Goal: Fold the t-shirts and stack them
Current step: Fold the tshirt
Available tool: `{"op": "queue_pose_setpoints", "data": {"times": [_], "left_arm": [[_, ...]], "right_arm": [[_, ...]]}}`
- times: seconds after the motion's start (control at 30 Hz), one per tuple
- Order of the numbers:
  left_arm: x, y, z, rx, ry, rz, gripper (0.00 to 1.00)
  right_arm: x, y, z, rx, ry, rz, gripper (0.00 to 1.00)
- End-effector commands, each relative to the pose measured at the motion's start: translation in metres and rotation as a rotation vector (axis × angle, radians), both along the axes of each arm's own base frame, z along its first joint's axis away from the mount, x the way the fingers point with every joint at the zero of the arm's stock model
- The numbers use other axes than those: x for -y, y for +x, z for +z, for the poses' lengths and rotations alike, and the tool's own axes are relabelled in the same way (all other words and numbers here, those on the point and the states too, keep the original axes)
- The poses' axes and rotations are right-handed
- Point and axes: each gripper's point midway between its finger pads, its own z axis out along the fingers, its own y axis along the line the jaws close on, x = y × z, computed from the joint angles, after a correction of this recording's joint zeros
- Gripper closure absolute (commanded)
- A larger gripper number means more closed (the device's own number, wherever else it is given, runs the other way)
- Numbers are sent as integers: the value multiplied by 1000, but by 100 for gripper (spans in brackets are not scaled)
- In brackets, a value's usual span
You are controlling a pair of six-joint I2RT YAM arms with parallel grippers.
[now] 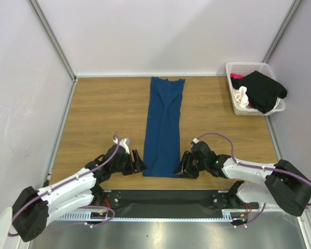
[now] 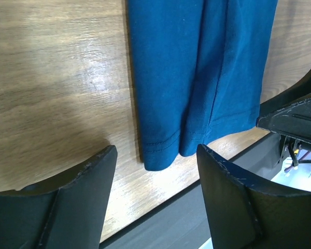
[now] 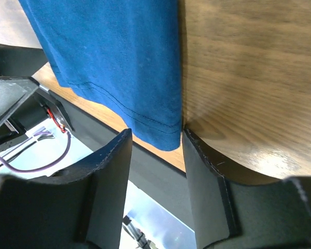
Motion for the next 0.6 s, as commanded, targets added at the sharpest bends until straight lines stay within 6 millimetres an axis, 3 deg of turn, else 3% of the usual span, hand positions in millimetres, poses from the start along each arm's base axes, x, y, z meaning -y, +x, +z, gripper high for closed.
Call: {"op": "queue_pose_setpoints", "data": {"times": [0.0, 0.2, 0.37, 0.43, 0.57], "left_arm": [[-7, -14, -19, -61, 66, -14, 30], [-11, -24, -19, -84, 99, 4, 30], [-17, -27, -24, -92, 108, 35, 38], [-16, -28, -27, -100, 101, 36, 45], [-7, -27, -28, -100, 77, 21, 50]], "right_arm": [[8, -2, -18, -8, -58, -26, 51], [9, -1, -23, -13, -74, -26, 55], [13, -1, -26, -11, -92, -31, 66], [14, -2, -28, -14, -99, -29, 71], [15, -5, -31, -21, -108, -20, 78]]}}
